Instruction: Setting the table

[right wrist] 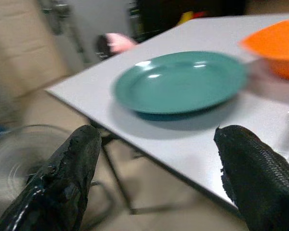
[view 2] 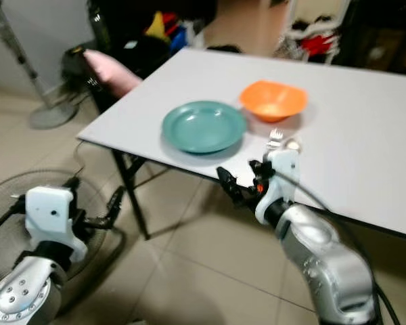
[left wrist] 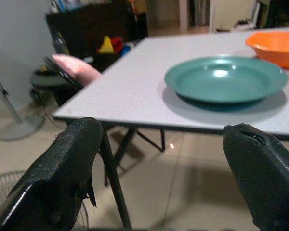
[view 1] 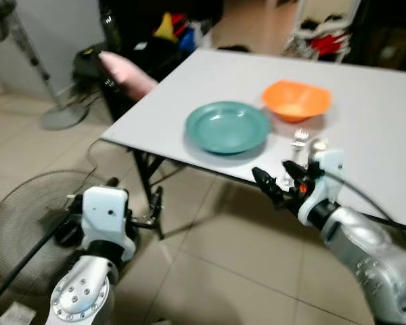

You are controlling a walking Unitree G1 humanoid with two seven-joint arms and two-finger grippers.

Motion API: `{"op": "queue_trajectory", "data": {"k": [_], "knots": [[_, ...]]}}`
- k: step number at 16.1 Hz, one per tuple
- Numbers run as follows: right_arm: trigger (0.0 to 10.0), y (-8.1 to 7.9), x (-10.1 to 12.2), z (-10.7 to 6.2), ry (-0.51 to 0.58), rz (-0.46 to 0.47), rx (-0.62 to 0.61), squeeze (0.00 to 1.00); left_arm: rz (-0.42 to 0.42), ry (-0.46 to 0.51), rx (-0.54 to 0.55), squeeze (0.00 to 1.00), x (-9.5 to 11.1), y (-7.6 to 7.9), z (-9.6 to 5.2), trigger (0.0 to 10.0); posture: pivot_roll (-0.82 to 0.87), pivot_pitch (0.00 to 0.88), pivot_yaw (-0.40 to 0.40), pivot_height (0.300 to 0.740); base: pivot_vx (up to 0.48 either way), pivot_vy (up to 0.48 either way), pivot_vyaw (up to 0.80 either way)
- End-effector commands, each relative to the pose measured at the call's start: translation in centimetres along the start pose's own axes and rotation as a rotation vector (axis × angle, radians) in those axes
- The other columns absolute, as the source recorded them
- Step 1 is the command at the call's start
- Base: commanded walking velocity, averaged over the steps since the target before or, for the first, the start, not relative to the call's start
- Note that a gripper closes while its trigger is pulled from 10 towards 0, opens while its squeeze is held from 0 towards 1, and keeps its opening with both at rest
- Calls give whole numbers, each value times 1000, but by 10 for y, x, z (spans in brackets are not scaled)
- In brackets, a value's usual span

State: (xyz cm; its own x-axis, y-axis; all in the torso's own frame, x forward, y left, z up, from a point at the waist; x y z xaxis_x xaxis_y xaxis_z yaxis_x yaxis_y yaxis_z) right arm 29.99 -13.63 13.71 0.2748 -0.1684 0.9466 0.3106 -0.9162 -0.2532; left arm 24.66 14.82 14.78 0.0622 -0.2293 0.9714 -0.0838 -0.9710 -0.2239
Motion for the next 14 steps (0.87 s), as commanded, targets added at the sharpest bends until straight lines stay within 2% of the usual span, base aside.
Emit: {"op": "queue_trajectory", "data": {"k": [1, 4, 6, 9, 10, 11, 12, 14], "knots": [[10000, 7, 4, -8, 23, -26, -57, 0, 19, 15, 52, 0, 3, -6, -1, 10000, -76, 0, 90, 740, 0, -364, 0], [10000, 8, -3, -15, 29, -16, -64, 0, 36, 8, 101, 0, -1, -12, -5, 10000, -71, 0, 88, 740, 0, -368, 0], [10000, -5, -18, -19, 9, -88, 10, 0, 51, 8, 110, 0, -1, -14, -6, 10000, -65, 0, 88, 740, 0, -369, 0], [10000, -9, -26, -17, -14, -116, 31, 0, 66, 25, 114, 0, 2, -15, -5, 10000, -63, 0, 91, 740, 0, -338, 0], [10000, -10, -27, -17, -19, -113, 44, 671, 54, 19, 114, 0, 1, -15, -5, 10000, -60, 0, 90, 740, 0, 0, 800], [10000, -13, -27, -17, -17, -117, 67, 886, 64, 14, 112, 0, 0, -15, -6, 10000, -56, 0, 88, 740, 0, 0, 800], [10000, -14, -28, -16, -10, -118, 78, 980, 79, 9, 109, 0, -1, -16, -6, 10000, -53, 0, 87, 740, 0, 0, 800], [10000, -18, -26, -14, 2, -103, 103, 1000, 94, 0, 99, 0, -3, -14, -8, 10000, -45, 0, 81, 740, 0, 0, 800]]}}
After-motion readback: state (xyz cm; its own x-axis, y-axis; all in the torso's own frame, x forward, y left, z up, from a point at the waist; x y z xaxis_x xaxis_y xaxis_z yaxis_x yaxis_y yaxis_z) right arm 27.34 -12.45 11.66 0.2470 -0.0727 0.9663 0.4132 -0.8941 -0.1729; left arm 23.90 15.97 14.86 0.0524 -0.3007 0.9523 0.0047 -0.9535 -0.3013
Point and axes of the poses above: a point about 5 cm out from each wrist's last joint towards the gripper, its own z axis pointing out of the wrist towards the gripper, its own x axis along the axis of the wrist's last joint, y = z × x, the point moved 6 cm from there along z, pointing out of the wrist towards the gripper, and after that the axes turned 7 degrees about z, right-handed, at the moved point
